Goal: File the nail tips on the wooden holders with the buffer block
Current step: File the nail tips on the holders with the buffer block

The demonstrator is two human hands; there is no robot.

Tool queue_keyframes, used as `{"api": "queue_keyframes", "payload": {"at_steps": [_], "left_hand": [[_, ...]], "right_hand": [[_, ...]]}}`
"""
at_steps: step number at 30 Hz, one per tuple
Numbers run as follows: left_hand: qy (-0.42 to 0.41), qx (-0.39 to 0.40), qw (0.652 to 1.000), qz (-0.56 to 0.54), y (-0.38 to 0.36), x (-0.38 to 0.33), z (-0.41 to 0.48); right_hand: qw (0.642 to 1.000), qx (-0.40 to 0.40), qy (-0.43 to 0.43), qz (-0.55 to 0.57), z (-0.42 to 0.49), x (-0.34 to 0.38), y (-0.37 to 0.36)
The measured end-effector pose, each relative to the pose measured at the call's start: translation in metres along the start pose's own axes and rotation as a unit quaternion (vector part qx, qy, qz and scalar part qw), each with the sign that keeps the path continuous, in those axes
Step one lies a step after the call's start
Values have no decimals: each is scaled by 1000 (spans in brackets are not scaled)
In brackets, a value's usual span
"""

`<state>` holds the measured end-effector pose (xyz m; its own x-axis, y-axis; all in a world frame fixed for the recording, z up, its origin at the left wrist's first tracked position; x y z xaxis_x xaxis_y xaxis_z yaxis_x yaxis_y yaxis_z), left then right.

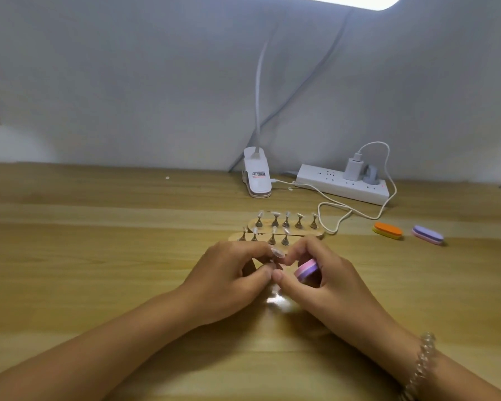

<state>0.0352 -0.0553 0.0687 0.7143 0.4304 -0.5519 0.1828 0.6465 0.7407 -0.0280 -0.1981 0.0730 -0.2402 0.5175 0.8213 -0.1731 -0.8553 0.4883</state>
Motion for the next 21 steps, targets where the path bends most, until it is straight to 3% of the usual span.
{"api": "queue_keyframes", "payload": {"at_steps": [5, 10, 13, 17, 21], "left_hand": [[-11, 39, 999, 0, -4, 1, -1], [-31, 46, 998, -19, -7, 0, 0], [-37, 61, 997, -32, -8, -1, 0], [-6, 71, 993, -90, -7, 3, 2], [2, 67, 992, -103, -7, 2, 2]], "right_hand": [[992, -6, -84, 97, -7, -20, 16], [999, -16, 35, -19, -4, -5, 11], [991, 17, 82, -100, -9, 0, 5], [990, 61, 75, -99, -14, -4, 2], [994, 22, 85, -67, -11, -3, 6]]}}
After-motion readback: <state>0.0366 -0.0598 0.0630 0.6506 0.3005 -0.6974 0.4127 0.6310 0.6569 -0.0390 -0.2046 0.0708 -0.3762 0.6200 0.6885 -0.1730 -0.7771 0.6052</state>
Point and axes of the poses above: each hand's wrist, its own z-axis towards the middle knuckle, its own y-axis out of the back of the hand, x = y × z, the point moved 5 cm from there along z, towards the middle knuckle, and after that the axes turned 6 degrees about z, right-handed, at the moved point
